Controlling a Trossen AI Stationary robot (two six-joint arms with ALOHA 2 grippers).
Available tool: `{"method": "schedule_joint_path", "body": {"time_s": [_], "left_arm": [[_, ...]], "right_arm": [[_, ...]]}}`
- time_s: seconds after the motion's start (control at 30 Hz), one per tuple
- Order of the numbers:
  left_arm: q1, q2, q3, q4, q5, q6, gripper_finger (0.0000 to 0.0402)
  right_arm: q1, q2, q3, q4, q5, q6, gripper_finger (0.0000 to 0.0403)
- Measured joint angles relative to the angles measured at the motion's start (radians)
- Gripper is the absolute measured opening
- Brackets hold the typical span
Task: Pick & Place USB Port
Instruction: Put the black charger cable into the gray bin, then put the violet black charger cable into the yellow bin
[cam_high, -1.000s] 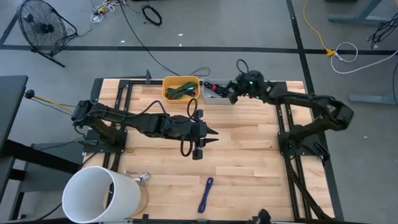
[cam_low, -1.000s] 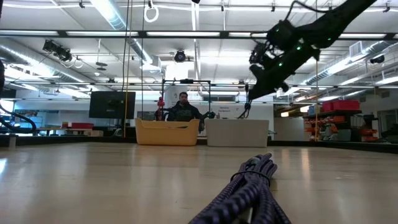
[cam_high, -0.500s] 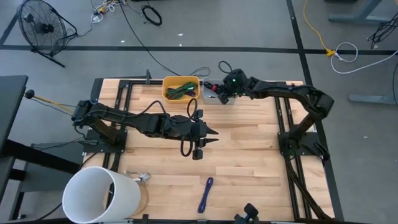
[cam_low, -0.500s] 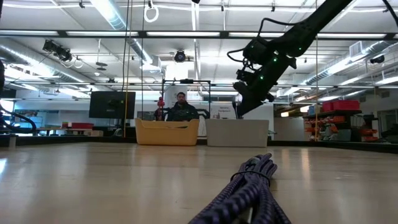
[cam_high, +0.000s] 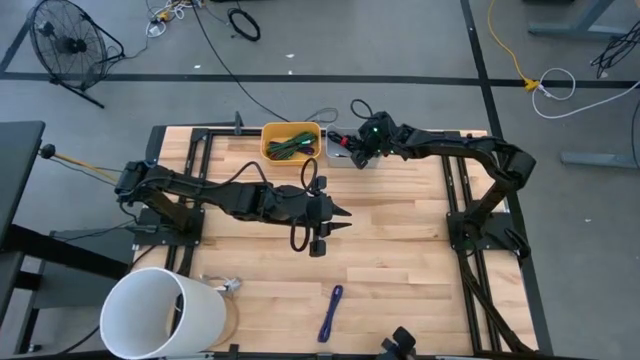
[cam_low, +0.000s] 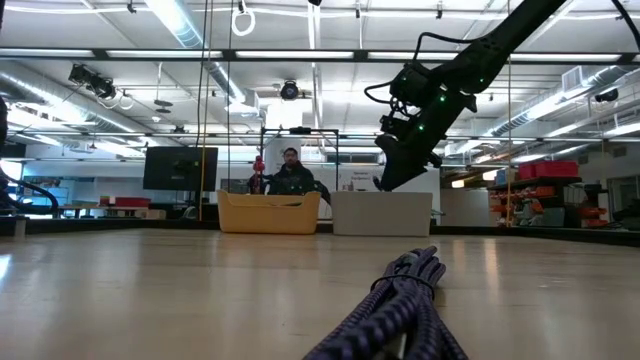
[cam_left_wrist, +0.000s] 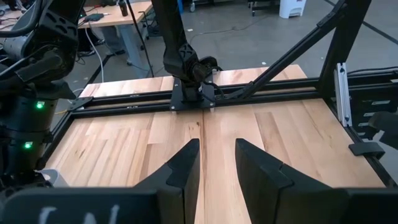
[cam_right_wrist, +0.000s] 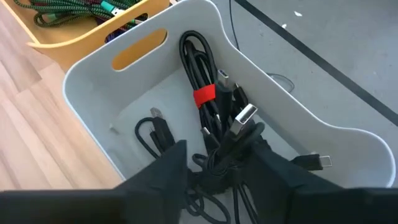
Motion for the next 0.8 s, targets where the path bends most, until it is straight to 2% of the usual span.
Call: {"method": "schedule_joint_path", "body": {"time_s": [0.13,0.27,0.5,0.8], "left_arm": [[0.0,0.0,0.0,0.0,0.0,0.0,0.0108],[0.0,0.0,0.0,0.0,0.0,0.0,0.0108],[0.0,0.0,0.0,0.0,0.0,0.0,0.0108],[0.0,0.0,0.0,0.0,0.0,0.0,0.0108]], "right_arm": [[0.0,0.0,0.0,0.004,0.0,0.0,0.0189],[0.008,0.0,0.0,0.042,-0.002,-0.008,0.0205],[0.025,-0.002,0.0,0.133,-0.002,-0.004,0.0203],[0.024,-0.002,0.0,0.121,0.003,0.0,0.0192]]}}
